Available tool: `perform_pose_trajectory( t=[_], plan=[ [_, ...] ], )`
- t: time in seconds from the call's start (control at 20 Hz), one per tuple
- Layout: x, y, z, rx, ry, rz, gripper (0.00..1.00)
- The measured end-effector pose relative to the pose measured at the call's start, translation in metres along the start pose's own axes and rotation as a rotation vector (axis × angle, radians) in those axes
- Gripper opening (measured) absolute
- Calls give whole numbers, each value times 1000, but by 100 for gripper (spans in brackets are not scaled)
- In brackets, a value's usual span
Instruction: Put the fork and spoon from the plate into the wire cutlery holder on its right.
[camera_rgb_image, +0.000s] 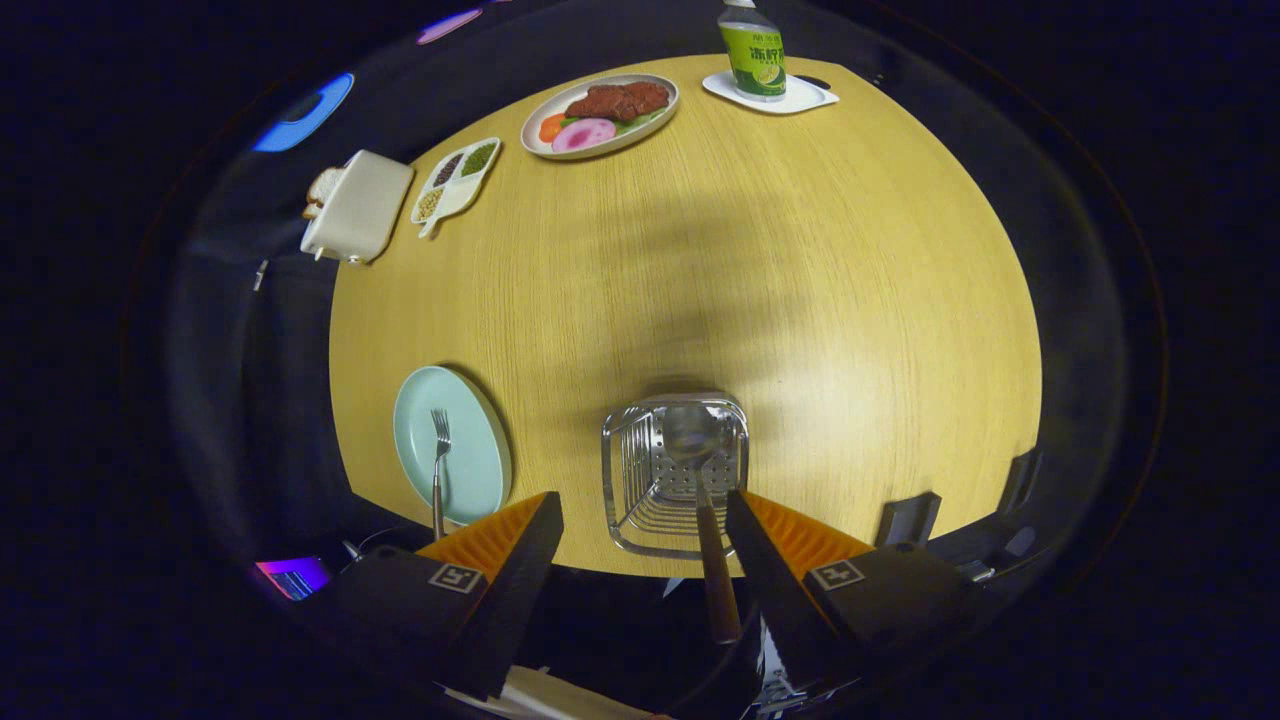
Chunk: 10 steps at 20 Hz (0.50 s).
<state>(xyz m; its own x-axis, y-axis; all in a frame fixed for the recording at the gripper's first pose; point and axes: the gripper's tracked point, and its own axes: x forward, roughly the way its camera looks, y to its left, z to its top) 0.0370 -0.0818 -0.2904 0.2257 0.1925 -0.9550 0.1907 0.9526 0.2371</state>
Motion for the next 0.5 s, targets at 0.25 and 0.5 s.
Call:
perform_pose_trajectory(
  t=[0.25,0.5],
  plan=[
    [-57,0,20,-78,-194,-36,99],
    [-88,40,18,-140,-340,-26,99]
  ],
)
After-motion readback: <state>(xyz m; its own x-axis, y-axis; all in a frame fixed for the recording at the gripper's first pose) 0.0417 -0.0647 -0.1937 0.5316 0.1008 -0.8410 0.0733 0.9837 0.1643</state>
